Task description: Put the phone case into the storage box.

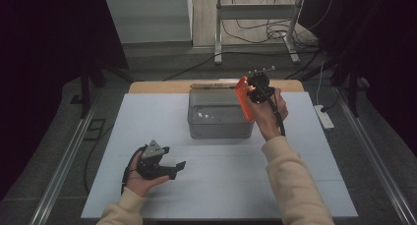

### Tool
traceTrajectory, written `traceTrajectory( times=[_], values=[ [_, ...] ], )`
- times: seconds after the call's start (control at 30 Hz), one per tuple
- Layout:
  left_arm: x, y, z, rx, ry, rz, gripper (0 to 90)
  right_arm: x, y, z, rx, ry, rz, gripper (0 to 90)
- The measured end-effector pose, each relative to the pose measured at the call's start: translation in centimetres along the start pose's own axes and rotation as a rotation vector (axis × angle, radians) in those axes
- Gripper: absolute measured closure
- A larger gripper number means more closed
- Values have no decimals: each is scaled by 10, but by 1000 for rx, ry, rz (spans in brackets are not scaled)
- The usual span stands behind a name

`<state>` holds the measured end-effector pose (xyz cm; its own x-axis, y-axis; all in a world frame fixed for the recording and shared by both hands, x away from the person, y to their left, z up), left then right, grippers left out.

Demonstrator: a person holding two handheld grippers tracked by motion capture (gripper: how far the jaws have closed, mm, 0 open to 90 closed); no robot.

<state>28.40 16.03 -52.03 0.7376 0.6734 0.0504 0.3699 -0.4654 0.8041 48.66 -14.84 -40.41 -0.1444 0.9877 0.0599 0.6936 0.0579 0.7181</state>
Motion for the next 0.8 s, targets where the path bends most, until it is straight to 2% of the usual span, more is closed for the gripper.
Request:
traceTrajectory(
  times=[0.8],
  values=[
    [0, 0, 0, 3, -1, 0, 158, 2, -3, 13, 45, -36, -3, 802]
  ],
)
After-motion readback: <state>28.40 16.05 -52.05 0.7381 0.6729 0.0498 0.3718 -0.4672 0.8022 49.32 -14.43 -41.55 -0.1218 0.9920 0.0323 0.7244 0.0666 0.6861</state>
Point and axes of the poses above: each handheld gripper's, and its own axes: z roughly forward along the jaws, y roughly out of its top, x roughly to its left, the point moved 2 cm from there along z, roughly forward along the jaws, and after that the axes turned 13 degrees about z, right-handed, at the moved point
